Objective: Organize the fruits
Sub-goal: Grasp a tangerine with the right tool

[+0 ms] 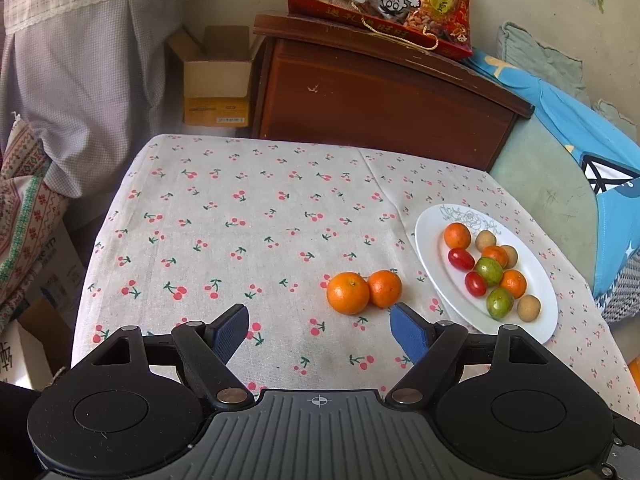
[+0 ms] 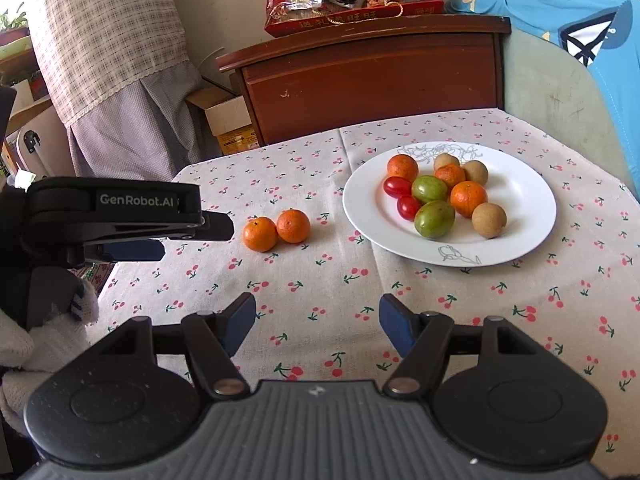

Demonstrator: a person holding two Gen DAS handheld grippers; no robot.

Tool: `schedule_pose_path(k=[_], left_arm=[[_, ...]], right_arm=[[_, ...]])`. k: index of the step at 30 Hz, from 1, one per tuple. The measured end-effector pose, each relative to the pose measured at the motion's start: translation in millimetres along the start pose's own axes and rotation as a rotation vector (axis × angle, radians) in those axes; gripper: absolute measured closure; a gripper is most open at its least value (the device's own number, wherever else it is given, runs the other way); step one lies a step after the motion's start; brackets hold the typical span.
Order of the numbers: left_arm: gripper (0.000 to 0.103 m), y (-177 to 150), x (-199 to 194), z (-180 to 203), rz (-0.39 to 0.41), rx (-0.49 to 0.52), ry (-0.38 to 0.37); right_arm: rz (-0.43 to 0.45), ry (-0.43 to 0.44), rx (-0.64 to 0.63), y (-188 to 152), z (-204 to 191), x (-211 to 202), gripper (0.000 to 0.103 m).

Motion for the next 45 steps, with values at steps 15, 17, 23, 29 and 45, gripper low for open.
schedule_pose_path(k=[15, 17, 23, 29, 45], left_arm=[[0.024, -3.9, 15.0, -11.7, -0.014, -0.025, 0.029], [0.025, -3.2, 16.9, -12.3, -0.013, -0.033, 0.023], [0.027, 2.8, 17.0, -19.8, 0.022, -0.074, 0.046], [0.034, 5.7, 14.7, -27.8, 0.042, -0.091, 0.077], [0.036, 9.3, 20.9, -20.2, 0.038, -0.102, 0.035]], right_arm=[[0.030, 0.028, 0.031, 12.7, 2.9, 17.4, 0.041], [0.031, 0.034, 0.035, 15.8, 3.6, 22.5, 0.047], [0.045, 0.038, 0.025, 30.2, 4.2, 39.3, 0.055], [0.051, 0.060, 0.021, 46.4, 1.9, 57.4, 0.065], [0.021, 0.077, 0.020, 50.3, 3.8, 67.4, 0.076]])
Point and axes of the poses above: each gripper's, at about its wrist camera, not at the fingertips, and x roughly the way its jaws point, z to its right, y to its top, the point moved 4 cm from there along x, roughly the way its jaws point, and after that the axes turned 8 degrees about -z, right-handed, at the moved point
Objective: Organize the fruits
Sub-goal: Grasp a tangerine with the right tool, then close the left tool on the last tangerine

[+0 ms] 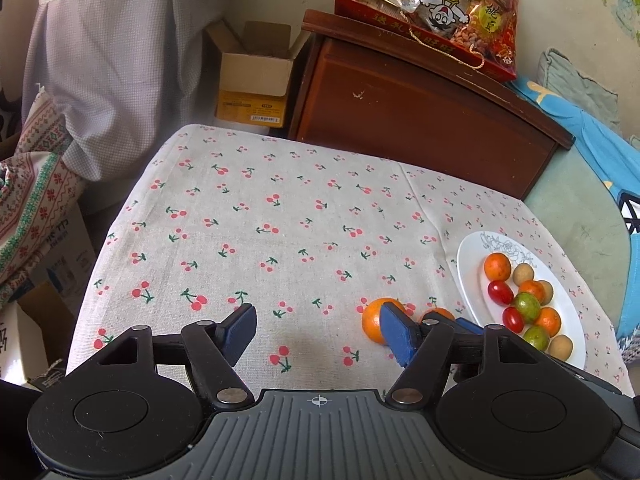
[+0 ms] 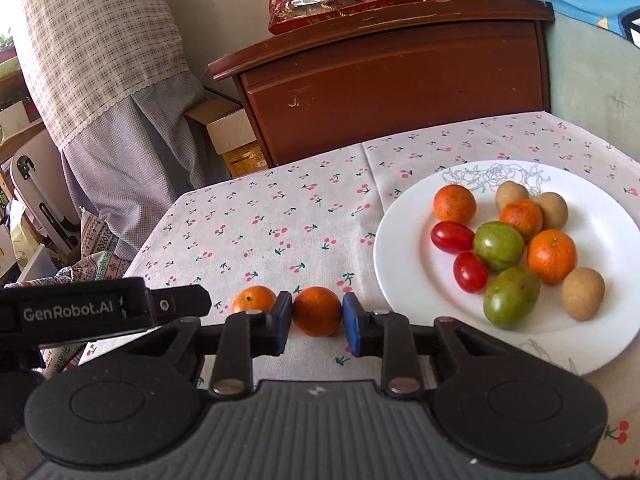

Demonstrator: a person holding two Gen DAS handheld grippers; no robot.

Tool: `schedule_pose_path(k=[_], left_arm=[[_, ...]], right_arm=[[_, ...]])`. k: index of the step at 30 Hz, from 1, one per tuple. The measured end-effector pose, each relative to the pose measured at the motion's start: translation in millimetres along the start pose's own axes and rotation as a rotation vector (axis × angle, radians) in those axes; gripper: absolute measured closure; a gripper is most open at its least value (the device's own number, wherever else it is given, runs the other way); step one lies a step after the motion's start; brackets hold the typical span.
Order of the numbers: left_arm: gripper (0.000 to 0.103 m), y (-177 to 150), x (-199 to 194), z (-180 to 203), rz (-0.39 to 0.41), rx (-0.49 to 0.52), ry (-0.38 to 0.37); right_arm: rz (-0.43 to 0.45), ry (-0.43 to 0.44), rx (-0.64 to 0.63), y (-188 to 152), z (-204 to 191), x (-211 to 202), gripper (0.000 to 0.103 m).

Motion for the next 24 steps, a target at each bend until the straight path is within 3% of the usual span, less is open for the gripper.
schedule_pose_path(k=[12, 16, 24], left_arm=[[0.043, -6.7, 17.1, 35.8, -0.014, 0.116, -0.058], [0.054, -10.6, 28.7, 44.1, -0.021, 0.160, -0.020], [0.070, -11.4, 35.2, 50.2, -0.003, 0.195, -0.014]], right_arm=[[-0.030, -0.089, 0.007, -28.7, 12.7, -43.3, 0.076], [-0.026, -0.106, 0.021, -31.1, 17.8, -48.8, 0.076], [-0.024, -0.106, 0.035, -32.3, 20.0, -49.2, 0.076]])
Point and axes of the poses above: each gripper's, at about its wrist camera, not at the fingertips, and x roughly the way its jaws point, z to its right, y to its top, the point moved 4 cm from there along x, roughly the way its jaws point, and after that the axes turned 8 degrees about -z, right-handed, at the moved point
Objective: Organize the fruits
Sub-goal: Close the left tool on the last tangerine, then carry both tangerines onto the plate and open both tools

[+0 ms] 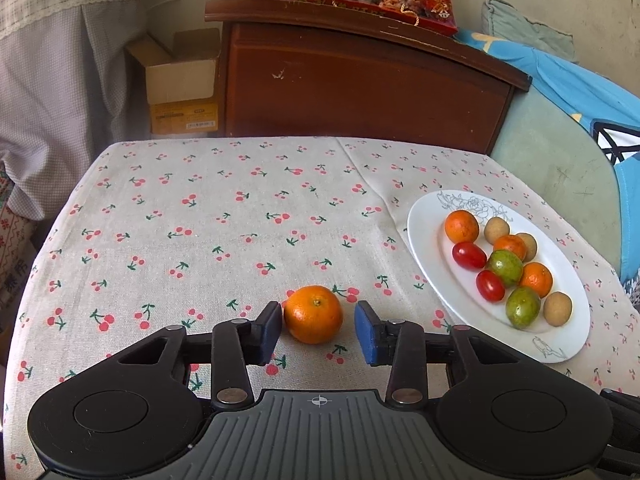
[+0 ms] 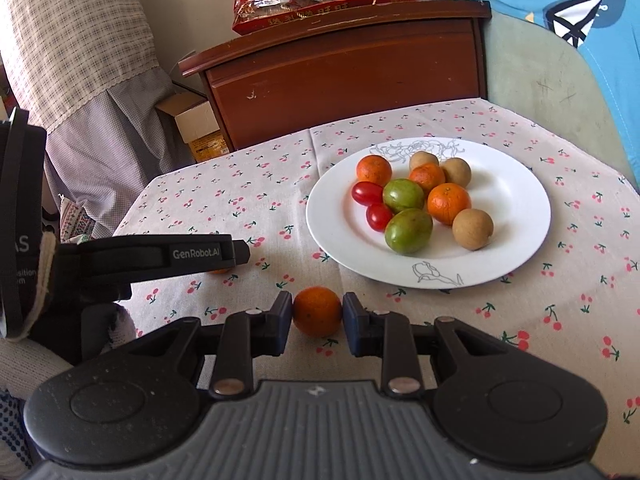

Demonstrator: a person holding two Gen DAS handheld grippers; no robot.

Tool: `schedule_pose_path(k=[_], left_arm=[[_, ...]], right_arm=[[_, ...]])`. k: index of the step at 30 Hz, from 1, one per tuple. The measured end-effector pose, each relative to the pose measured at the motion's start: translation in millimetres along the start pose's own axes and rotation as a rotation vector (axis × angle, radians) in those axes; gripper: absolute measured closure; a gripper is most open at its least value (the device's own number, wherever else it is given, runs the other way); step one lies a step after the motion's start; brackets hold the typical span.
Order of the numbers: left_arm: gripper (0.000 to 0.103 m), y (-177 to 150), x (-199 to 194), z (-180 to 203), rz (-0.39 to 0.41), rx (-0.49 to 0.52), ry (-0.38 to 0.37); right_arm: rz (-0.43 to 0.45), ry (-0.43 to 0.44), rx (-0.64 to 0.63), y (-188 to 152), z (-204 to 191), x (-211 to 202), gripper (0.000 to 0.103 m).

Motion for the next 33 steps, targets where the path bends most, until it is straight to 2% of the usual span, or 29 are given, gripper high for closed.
schedule_pose_path(k=[1, 6, 9, 15, 20, 25, 33], left_arm=[[0.074, -0.7, -0.1, 1.8, 0.002, 0.011, 0.001], [0.075, -2.8, -6.2, 10.5, -0.003, 0.033, -0.029], [0.075, 1.7, -20.7, 17.8, 0.030, 0.049, -0.048], [0.075, 24.0, -50.8, 35.3, 0.093, 0.045, -0.153], [0.075, 37.8, -50.0, 50.3, 0.059, 0.058, -0.199], [0.075, 45.1, -39.0, 58.2, 0.045, 0.116, -0.150], [0.075, 38.2, -27.0, 54.4, 0.015, 0.057, -0.158]], right_arm=[[0.000, -0.001, -0.001, -0.1, -0.2, -0.2, 0.076], [0.010, -0.007, -0.003, 1.1, 0.7, -8.6, 0.076], [0.055, -0.009, 0.013, 11.8, 7.4, -24.2, 0.076], [0.168, -0.049, 0.081, 45.5, 39.1, -60.9, 0.076], [0.136, -0.056, 0.170, 58.5, 64.1, -61.3, 0.076], [0.144, -0.065, 0.248, 60.5, 80.8, -59.4, 0.076], [0.163, -0.082, 0.336, 49.8, 97.8, -52.3, 0.076]])
Point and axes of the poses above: each gripper's, at about its wrist camera, not at the fingertips, and x roughly the way its jaws point, z to its right, y to its top, the point moved 4 cm from there along x, roughly the way its jaws point, and after that the axes turned 8 degrees about -z, right-handed, at the moved point
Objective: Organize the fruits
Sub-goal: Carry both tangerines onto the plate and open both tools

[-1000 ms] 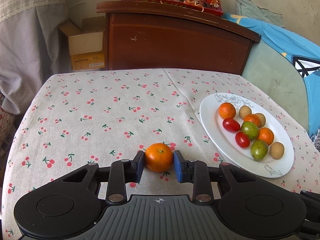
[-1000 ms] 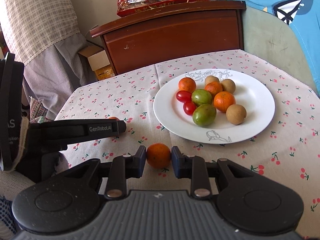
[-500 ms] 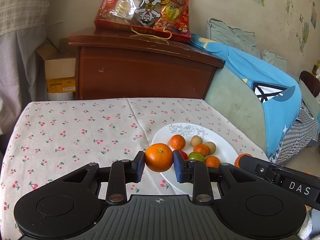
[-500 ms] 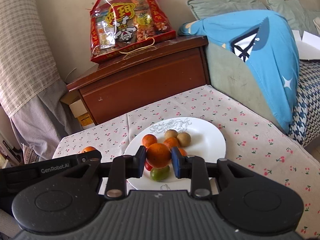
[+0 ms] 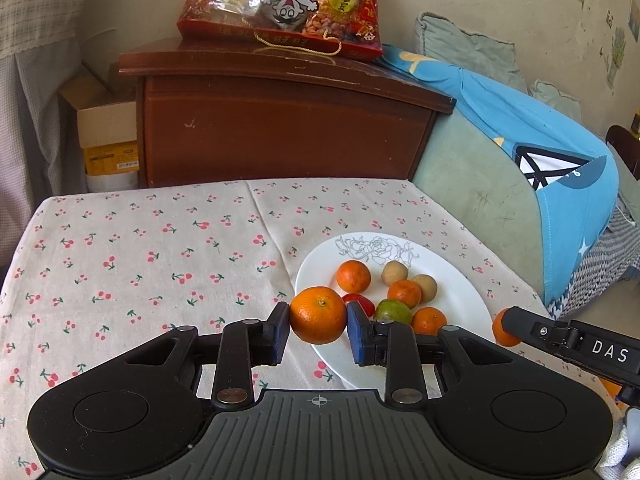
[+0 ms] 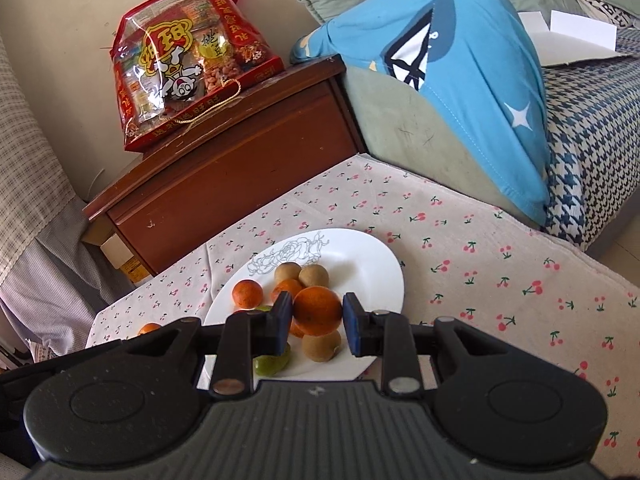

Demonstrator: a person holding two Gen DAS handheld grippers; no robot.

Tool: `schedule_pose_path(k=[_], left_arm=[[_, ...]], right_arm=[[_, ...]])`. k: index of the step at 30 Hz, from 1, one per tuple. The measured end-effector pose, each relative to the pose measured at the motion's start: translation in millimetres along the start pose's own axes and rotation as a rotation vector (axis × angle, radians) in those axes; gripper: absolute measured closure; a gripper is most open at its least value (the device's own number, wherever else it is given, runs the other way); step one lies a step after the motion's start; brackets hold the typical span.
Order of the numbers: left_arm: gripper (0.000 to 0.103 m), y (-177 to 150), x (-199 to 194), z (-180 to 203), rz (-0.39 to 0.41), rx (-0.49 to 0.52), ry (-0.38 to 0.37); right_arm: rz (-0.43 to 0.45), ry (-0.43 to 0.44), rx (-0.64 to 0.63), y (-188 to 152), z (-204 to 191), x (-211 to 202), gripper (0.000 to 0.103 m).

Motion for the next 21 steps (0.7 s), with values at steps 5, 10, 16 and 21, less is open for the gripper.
schedule_pose_path(k=[5, 10, 16, 21], left_arm=[[0.075, -2.3, 8.0, -1.1, -0.014, -0.017, -0.018], [0.075, -4.3, 18.2, -1.5, -0.030, -0.021, -0.022], [0.075, -4.1, 30.8, 2.3, -0.051, -0.031, -0.038], [0.075, -3.8, 40.8, 7.1, -0.063, -0.026, -0.032]], right_arm=[[0.011, 0.010, 0.063, 4.8, 11.8, 4.4, 0.076], [0.005, 0.023, 0.082, 5.8, 12.8, 13.9, 0.076], [-0.024, 0.018, 0.102, 2.0, 14.7, 32.2, 0.076], [-0.029, 0.011, 0.125, 1.0, 17.6, 43.3, 0.075]])
Point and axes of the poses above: each gripper's, at about its wrist camera, not at the fingertips, and x roughly the way its jaws point, z to its right, y to its top, the point moved 4 cm from there along x, roughly the way its jaws point, and after that the axes turned 8 degrees about -z, right-handed, at the moved point
